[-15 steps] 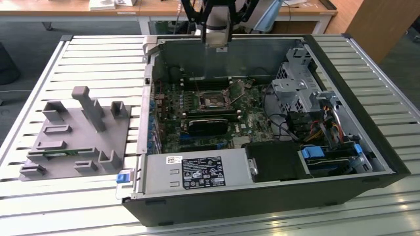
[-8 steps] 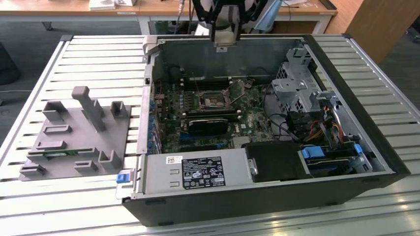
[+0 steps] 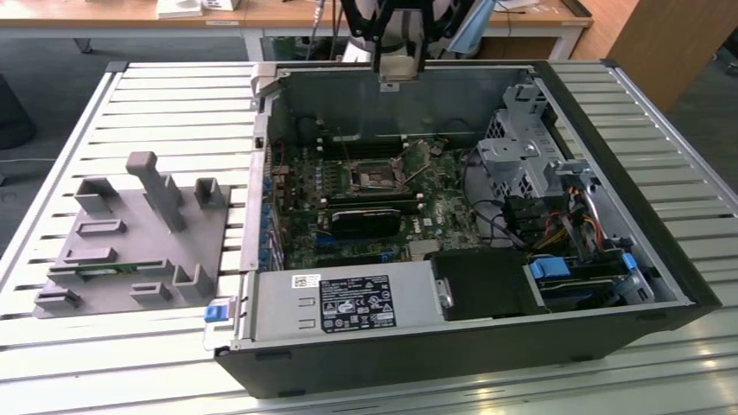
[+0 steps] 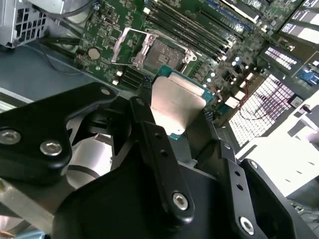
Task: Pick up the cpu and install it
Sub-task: 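Place the cpu into insertion slot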
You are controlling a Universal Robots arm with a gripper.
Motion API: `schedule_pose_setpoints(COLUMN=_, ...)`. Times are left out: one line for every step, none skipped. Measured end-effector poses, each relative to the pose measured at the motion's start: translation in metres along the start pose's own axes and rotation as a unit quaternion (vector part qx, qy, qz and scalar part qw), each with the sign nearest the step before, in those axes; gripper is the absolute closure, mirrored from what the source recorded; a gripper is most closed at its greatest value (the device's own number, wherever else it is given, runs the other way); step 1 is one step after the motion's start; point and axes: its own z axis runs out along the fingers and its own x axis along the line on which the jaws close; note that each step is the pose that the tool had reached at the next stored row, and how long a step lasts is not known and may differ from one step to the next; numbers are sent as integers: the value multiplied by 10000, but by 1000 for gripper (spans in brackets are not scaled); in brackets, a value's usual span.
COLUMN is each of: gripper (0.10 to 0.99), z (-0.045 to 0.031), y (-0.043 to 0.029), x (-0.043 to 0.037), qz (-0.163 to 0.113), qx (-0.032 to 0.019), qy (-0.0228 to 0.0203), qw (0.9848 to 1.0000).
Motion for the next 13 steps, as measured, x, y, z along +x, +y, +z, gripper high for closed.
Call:
schedule_pose_setpoints(gripper=561, z=1, y=0, x=0, qz=62, qx=2, qy=-4, qw=10000)
schedule_pose_setpoints(gripper=561, z=1, y=0, x=0, qz=119, qx=4, qy=-8, qw=9999)
schedule_pose_setpoints(gripper=561, z=1, y=0, x=0, qz=182, qx=6, qy=-12, qw=9998)
schedule_pose_setpoints(gripper=561, z=2, y=1, x=0, qz=238, qx=7, qy=-15, qw=9997)
schedule_pose_setpoints(gripper=561, z=2, y=1, x=0, qz=293, qx=8, qy=-19, qw=9996)
schedule_pose_setpoints(gripper=561, z=3, y=1, x=0, qz=347, qx=8, qy=-22, qw=9994)
schedule_pose_setpoints(gripper=561, z=3, y=1, x=0, qz=401, qx=8, qy=-26, qw=9992)
schedule_pose_setpoints(gripper=561, z=3, y=1, x=0, qz=457, qx=8, qy=-29, qw=9989)
schedule_pose_setpoints(gripper=561, z=3, y=1, x=0, qz=520, qx=9, qy=-33, qw=9986)
schedule_pose_setpoints(gripper=561, z=3, y=1, x=0, qz=588, qx=9, qy=-37, qw=9983)
schedule_pose_setpoints(gripper=561, z=3, y=1, x=0, qz=659, qx=9, qy=-42, qw=9978)
schedule_pose_setpoints(gripper=561, z=3, y=2, x=0, qz=725, qx=10, qy=-46, qw=9974)
schedule_pose_setpoints(gripper=561, z=3, y=2, x=0, qz=789, qx=10, qy=-50, qw=9969)
